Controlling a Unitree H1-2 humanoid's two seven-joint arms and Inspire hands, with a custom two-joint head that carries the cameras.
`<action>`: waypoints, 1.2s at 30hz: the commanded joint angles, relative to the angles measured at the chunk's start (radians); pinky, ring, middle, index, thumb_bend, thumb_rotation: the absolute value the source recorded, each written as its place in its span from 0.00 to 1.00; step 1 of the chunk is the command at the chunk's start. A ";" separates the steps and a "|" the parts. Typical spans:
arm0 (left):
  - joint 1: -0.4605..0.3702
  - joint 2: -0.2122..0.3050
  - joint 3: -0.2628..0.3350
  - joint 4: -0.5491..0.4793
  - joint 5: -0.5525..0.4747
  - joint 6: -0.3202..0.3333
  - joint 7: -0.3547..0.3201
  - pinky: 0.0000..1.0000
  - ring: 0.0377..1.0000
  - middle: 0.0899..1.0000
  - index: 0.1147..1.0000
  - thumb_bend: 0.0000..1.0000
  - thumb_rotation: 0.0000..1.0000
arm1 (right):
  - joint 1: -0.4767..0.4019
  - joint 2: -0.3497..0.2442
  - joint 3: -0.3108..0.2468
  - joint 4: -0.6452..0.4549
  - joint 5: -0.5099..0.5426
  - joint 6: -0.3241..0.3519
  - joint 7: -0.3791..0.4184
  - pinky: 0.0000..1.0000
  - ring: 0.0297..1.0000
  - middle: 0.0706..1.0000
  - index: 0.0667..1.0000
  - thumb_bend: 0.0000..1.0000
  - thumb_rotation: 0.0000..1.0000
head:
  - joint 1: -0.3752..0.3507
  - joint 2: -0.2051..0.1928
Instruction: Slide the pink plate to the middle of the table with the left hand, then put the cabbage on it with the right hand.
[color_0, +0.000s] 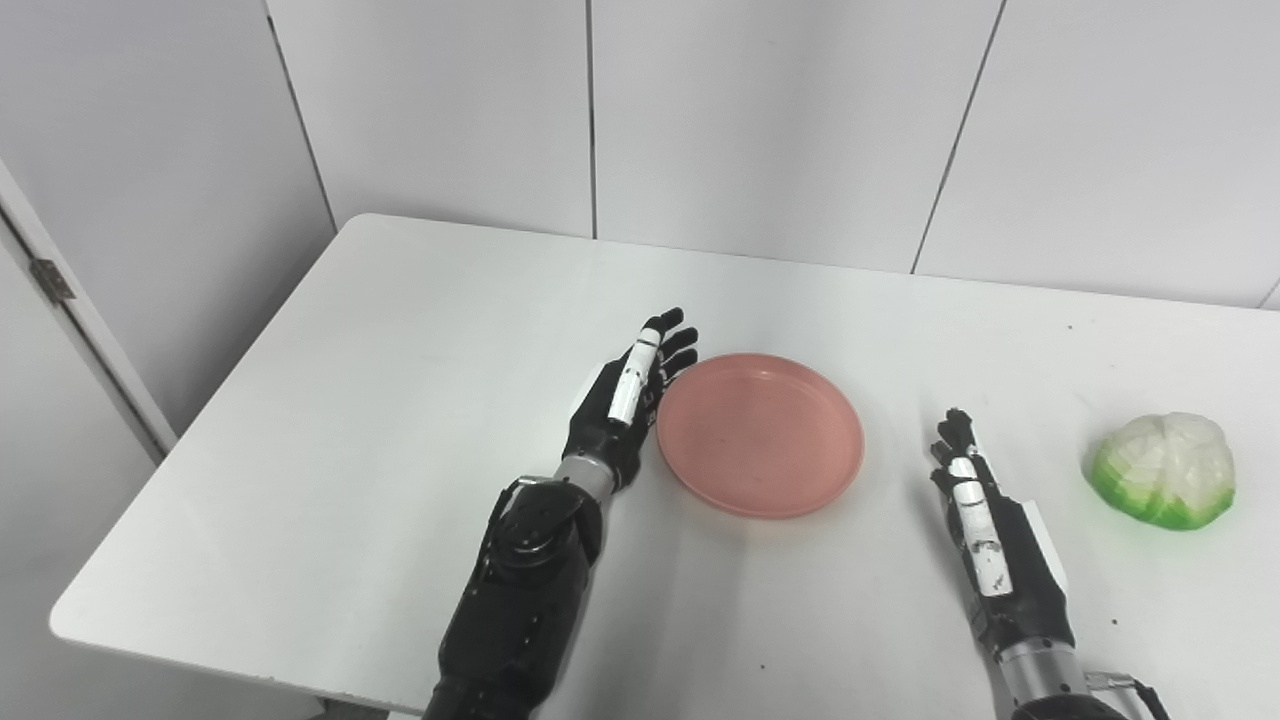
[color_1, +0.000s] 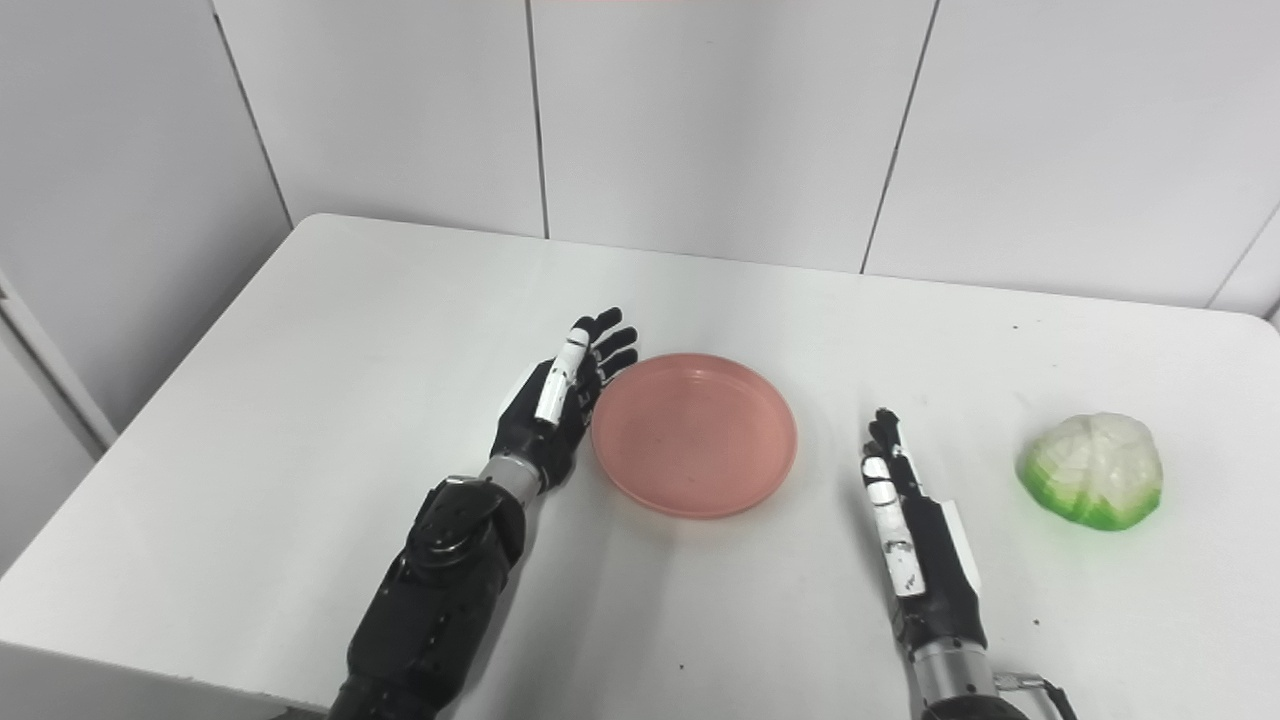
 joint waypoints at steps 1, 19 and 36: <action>0.010 -0.005 -0.008 -0.022 -0.002 0.021 -0.014 0.91 0.92 0.91 0.90 0.43 1.00 | -0.002 0.007 0.009 -0.010 0.000 0.004 0.002 0.99 1.00 1.00 1.00 0.45 1.00 | -0.007 0.002; 0.048 0.028 0.019 0.041 0.004 -0.035 -0.061 0.92 0.92 0.91 0.90 0.43 1.00 | -0.003 0.020 0.002 -0.019 -0.003 0.004 -0.022 0.99 1.00 1.00 1.00 0.46 1.00 | -0.223 -0.002; 0.026 0.087 0.082 0.193 -0.045 -0.123 -0.141 0.92 0.91 0.90 0.89 0.44 1.00 | -0.143 -0.084 -0.033 -0.287 -0.208 0.127 -0.078 0.86 0.91 0.93 0.93 0.82 0.95 | -0.544 -0.059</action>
